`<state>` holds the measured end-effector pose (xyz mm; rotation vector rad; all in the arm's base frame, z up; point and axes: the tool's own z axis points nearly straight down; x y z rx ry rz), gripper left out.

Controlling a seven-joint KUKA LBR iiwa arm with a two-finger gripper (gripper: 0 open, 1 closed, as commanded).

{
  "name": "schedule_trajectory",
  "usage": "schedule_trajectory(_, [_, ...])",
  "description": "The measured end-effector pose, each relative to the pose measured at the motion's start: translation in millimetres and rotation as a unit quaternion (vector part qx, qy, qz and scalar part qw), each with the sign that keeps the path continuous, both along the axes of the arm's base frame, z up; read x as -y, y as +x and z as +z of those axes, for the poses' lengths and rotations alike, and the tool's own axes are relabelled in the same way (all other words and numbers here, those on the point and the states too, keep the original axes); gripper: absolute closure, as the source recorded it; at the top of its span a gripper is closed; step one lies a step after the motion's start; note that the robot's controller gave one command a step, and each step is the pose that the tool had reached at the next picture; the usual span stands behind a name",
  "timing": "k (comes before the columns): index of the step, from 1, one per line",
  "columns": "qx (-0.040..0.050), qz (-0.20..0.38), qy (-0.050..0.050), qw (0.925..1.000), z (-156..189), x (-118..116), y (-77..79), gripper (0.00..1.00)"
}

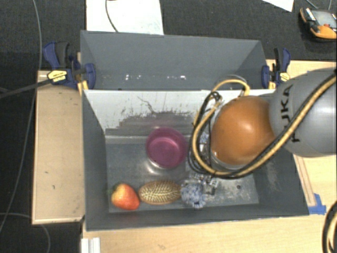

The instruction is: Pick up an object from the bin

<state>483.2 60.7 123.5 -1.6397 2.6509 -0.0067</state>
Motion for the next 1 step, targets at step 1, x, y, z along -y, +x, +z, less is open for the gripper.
schedule_trajectory(1, [-0.0003, -0.001, 0.000, 1.0000, 23.7, -0.3, -0.2, 1.00])
